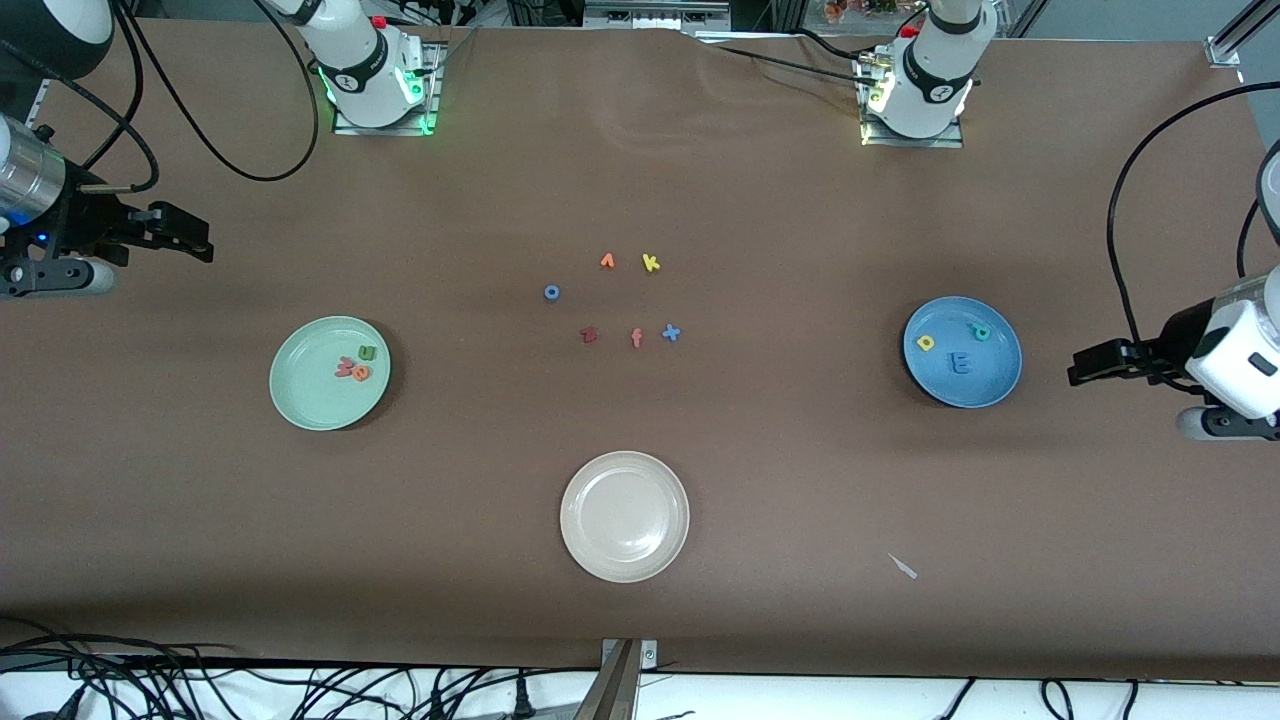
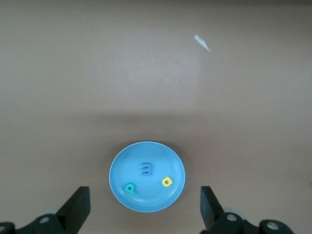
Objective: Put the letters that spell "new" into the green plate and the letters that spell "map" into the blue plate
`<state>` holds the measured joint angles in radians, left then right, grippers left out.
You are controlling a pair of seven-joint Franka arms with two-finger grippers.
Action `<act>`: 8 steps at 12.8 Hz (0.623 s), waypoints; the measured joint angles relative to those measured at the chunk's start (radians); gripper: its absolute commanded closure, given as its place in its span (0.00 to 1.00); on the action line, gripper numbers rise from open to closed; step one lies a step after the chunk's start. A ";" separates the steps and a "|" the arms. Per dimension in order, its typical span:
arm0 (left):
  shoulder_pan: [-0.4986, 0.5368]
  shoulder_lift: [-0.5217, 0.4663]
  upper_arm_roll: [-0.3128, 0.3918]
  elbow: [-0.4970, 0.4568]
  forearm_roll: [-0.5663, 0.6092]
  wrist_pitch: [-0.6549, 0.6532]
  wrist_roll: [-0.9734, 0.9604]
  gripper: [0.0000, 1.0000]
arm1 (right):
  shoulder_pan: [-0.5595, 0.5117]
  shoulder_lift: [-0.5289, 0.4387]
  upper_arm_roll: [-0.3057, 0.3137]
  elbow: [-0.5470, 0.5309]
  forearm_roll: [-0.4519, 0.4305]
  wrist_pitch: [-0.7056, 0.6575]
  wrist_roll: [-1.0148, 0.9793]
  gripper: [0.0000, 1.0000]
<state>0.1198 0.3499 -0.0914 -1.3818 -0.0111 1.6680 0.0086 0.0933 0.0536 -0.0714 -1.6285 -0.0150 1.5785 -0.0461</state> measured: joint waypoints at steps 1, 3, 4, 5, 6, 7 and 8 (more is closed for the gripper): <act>0.001 -0.007 0.001 -0.013 0.000 0.002 0.019 0.00 | 0.000 0.000 0.000 0.000 0.000 0.000 0.000 0.00; 0.001 -0.015 0.002 -0.020 0.000 -0.009 0.037 0.00 | 0.000 0.001 0.000 0.000 0.000 0.000 0.000 0.00; 0.002 -0.017 0.003 -0.020 0.000 -0.015 0.040 0.00 | 0.000 0.001 0.000 0.000 0.000 0.000 0.000 0.00; 0.002 -0.019 0.003 -0.020 0.000 -0.019 0.040 0.00 | 0.000 0.001 0.000 0.000 0.000 0.000 0.000 0.00; 0.001 -0.019 0.003 -0.020 0.000 -0.020 0.041 0.00 | 0.000 0.001 0.000 0.000 0.000 0.000 0.000 0.00; 0.001 -0.020 0.003 -0.020 0.000 -0.021 0.041 0.00 | 0.000 0.001 0.000 0.000 0.000 0.000 0.000 0.00; 0.001 -0.020 0.003 -0.020 0.000 -0.022 0.041 0.00 | 0.000 0.001 0.000 0.000 0.000 0.000 0.000 0.00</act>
<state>0.1207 0.3296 -0.0887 -1.4021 -0.0111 1.6462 0.0497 0.0932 0.0547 -0.0714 -1.6285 -0.0150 1.5785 -0.0457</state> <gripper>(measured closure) 0.000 0.000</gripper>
